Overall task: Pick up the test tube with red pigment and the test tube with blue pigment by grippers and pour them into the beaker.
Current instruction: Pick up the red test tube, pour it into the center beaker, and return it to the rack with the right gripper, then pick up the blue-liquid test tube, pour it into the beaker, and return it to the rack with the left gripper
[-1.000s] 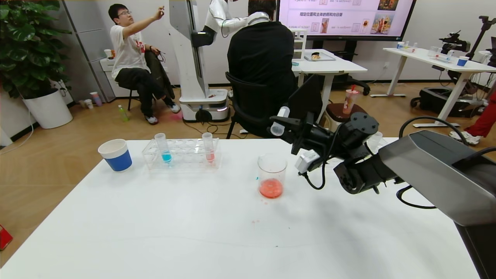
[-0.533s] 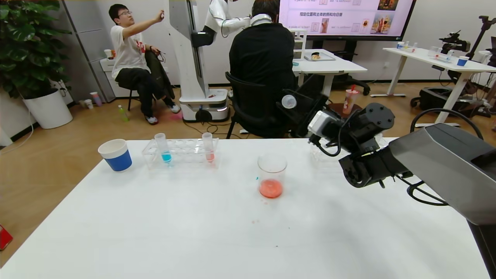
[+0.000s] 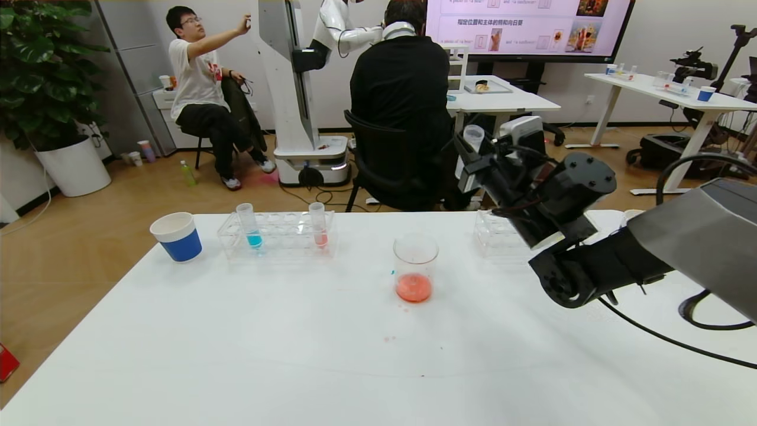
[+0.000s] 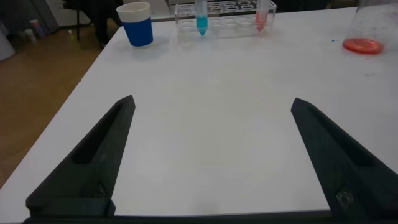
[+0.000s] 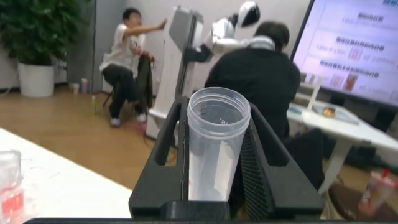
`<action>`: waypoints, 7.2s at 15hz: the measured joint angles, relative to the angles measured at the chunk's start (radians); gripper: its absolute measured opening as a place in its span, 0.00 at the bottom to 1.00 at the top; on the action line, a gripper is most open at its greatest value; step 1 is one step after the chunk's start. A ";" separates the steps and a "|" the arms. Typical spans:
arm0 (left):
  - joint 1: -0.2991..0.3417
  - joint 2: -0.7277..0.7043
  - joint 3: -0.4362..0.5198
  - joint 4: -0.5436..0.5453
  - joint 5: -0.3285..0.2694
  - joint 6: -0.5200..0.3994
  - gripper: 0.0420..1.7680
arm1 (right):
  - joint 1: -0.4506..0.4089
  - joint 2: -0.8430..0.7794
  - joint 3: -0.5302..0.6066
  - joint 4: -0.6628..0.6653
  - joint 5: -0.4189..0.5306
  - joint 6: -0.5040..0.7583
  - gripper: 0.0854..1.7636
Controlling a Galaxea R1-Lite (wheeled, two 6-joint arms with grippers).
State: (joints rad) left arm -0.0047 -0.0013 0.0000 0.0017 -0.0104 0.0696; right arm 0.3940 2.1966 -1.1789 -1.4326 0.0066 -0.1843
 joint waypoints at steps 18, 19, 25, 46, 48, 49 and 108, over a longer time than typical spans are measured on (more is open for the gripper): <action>0.000 0.000 0.000 0.000 0.000 0.000 0.99 | -0.449 -0.320 0.196 0.380 -0.012 0.192 0.24; 0.000 0.000 0.000 0.000 0.000 0.000 0.99 | -0.498 -0.307 0.180 0.390 -0.003 0.191 0.24; 0.000 0.000 0.000 0.000 0.000 0.000 0.99 | -0.660 -0.174 0.089 0.394 -0.002 0.185 0.24; 0.000 0.000 0.000 0.000 0.000 -0.001 0.99 | -0.728 0.136 0.107 0.152 -0.007 0.122 0.54; 0.000 0.000 0.000 0.000 0.000 -0.001 0.99 | -0.726 0.133 0.107 0.151 -0.007 0.122 0.92; 0.000 0.000 0.000 0.000 0.000 -0.001 0.99 | -0.723 0.130 0.107 0.150 -0.007 0.122 0.98; 0.000 0.000 0.000 0.000 0.000 0.002 0.99 | -0.394 -2.197 1.179 1.430 0.021 0.106 0.98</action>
State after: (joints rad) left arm -0.0047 -0.0013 0.0000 0.0019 -0.0109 0.0717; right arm 0.0000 -0.0009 -0.0004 -0.0028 0.0272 -0.0787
